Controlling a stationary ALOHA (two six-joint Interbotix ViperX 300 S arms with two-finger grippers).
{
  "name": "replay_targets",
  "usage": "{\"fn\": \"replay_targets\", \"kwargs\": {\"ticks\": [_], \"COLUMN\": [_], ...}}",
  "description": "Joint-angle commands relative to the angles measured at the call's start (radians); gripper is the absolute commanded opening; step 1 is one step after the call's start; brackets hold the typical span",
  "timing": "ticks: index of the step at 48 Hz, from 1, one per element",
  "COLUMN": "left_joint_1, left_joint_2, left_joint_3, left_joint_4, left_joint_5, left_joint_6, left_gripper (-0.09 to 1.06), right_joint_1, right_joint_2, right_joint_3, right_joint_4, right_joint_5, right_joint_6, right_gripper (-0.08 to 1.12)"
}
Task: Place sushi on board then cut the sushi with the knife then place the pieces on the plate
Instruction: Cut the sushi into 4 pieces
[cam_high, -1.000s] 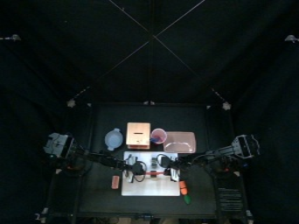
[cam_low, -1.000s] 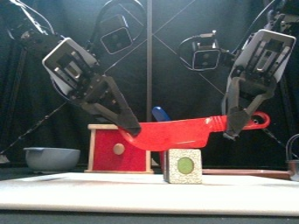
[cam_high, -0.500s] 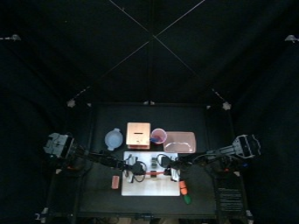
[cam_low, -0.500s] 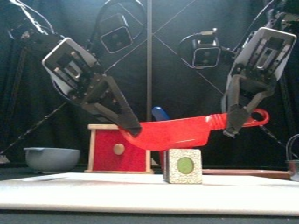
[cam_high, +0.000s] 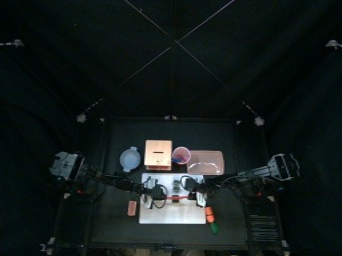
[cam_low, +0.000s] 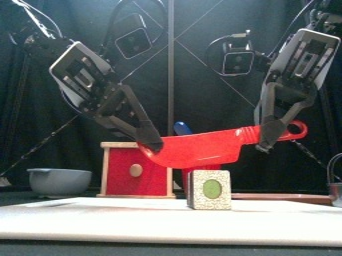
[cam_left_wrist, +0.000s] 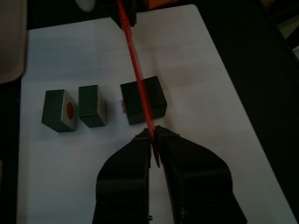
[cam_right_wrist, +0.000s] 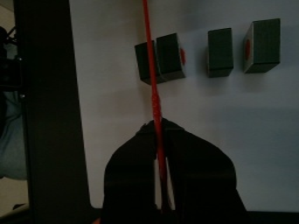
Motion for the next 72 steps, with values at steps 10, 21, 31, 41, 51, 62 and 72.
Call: {"fn": "replay_targets", "kwargs": {"ticks": [10,21,31,41,51,62,72], "left_joint_1": [0.002,0.005,0.009,0.009,0.009,0.003,-0.009], "left_joint_2": [0.0,0.021,0.025,0.041,0.061,0.072,0.072], "left_joint_3": [-0.017,-0.021,-0.023,-0.025,-0.025,-0.023,-0.025], "left_joint_4": [0.003,0.002,0.0,0.0,-0.031,-0.069,-0.071], "left_joint_5": [-0.025,-0.025,-0.025,-0.025,-0.025,-0.017,-0.015], "left_joint_6": [0.003,0.003,0.003,0.0,-0.005,-0.003,-0.005], "left_gripper": [0.48,0.48,0.48,0.48,0.48,0.48,0.48], "right_joint_1": [-0.006,-0.012,-0.015,-0.011,-0.005,0.012,0.028], "right_joint_2": [-0.018,-0.011,-0.006,0.029,0.081,0.123,0.133], "right_joint_3": [0.0,0.0,0.002,0.0,-0.012,-0.025,-0.031], "right_joint_4": [0.002,0.0,-0.002,0.006,0.008,0.015,0.031], "right_joint_5": [-0.006,-0.011,-0.011,-0.011,-0.011,-0.011,-0.012], "right_joint_6": [0.002,0.002,0.002,0.002,0.002,0.002,0.005], "right_gripper": [0.4,0.4,0.4,0.4,0.4,0.4,0.4]}}
